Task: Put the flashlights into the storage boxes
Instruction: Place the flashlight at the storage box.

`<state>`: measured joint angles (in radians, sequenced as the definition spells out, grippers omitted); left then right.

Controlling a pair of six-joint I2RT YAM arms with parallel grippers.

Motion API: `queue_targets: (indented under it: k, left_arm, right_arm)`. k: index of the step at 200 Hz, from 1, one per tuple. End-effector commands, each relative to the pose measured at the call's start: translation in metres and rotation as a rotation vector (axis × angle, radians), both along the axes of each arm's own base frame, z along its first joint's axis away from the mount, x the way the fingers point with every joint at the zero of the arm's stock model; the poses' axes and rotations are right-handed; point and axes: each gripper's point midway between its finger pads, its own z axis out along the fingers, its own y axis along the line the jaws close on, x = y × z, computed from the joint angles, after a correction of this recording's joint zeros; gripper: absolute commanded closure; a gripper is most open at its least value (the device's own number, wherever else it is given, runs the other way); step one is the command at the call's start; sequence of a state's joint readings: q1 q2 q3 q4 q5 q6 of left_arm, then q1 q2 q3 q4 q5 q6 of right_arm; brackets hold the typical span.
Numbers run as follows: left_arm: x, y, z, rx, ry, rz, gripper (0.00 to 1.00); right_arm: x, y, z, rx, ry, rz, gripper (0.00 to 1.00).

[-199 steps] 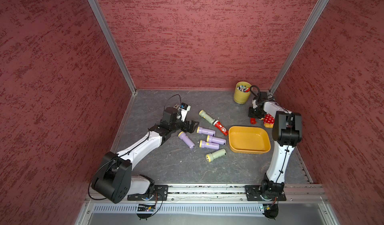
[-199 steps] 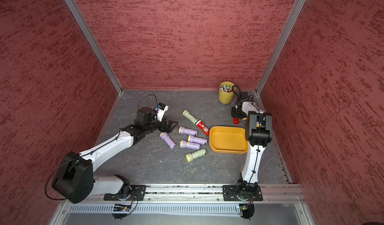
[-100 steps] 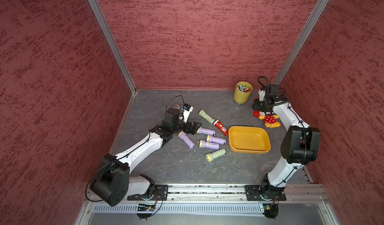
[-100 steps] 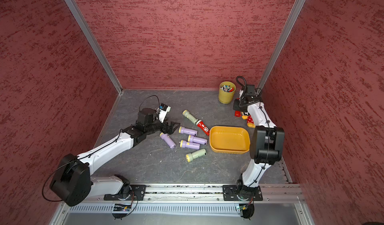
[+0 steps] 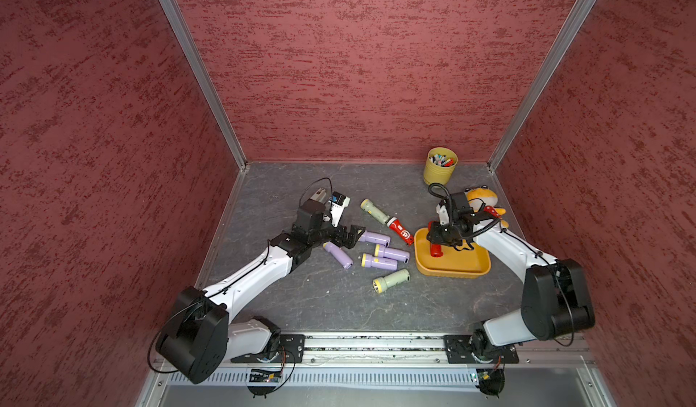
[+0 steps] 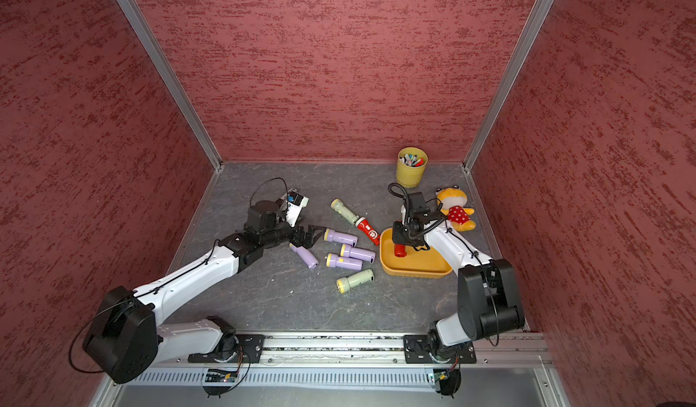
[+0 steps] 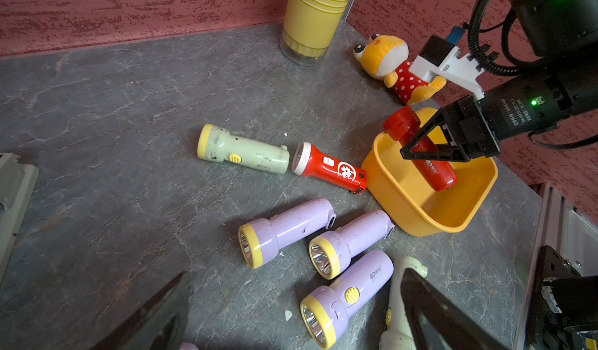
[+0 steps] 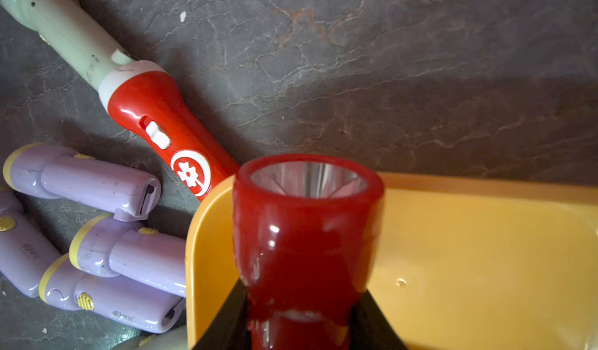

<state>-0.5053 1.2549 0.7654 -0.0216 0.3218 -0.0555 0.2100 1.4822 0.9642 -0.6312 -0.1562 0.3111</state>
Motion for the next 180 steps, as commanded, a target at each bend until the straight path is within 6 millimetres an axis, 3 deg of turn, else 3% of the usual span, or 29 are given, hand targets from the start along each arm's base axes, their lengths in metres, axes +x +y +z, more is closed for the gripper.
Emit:
queue_targets:
  k: [1,20,70,113,180]
  left_arm:
    - [-0.006,-0.001,0.008,-0.021,-0.024,-0.014,0.00]
    - [-0.007,0.002,0.008,-0.022,-0.032,-0.004,0.00]
    - [-0.009,0.003,0.006,-0.028,-0.021,0.002,0.00]
    - [-0.009,0.002,0.005,-0.036,-0.018,0.000,0.00]
    - [-0.012,0.004,0.003,-0.030,-0.012,0.007,0.00]
  right_arm:
    - [0.009,0.012,0.008,0.047,-0.057,-0.032,0.69]
    - [0.004,0.011,0.002,0.044,-0.049,-0.047,0.69]
    - [-0.009,0.010,0.024,0.043,-0.102,-0.032,0.69]
    - [-0.027,0.010,0.009,0.041,-0.057,-0.037,0.69]
    - [-0.017,0.023,-0.010,0.060,-0.030,-0.003,0.69]
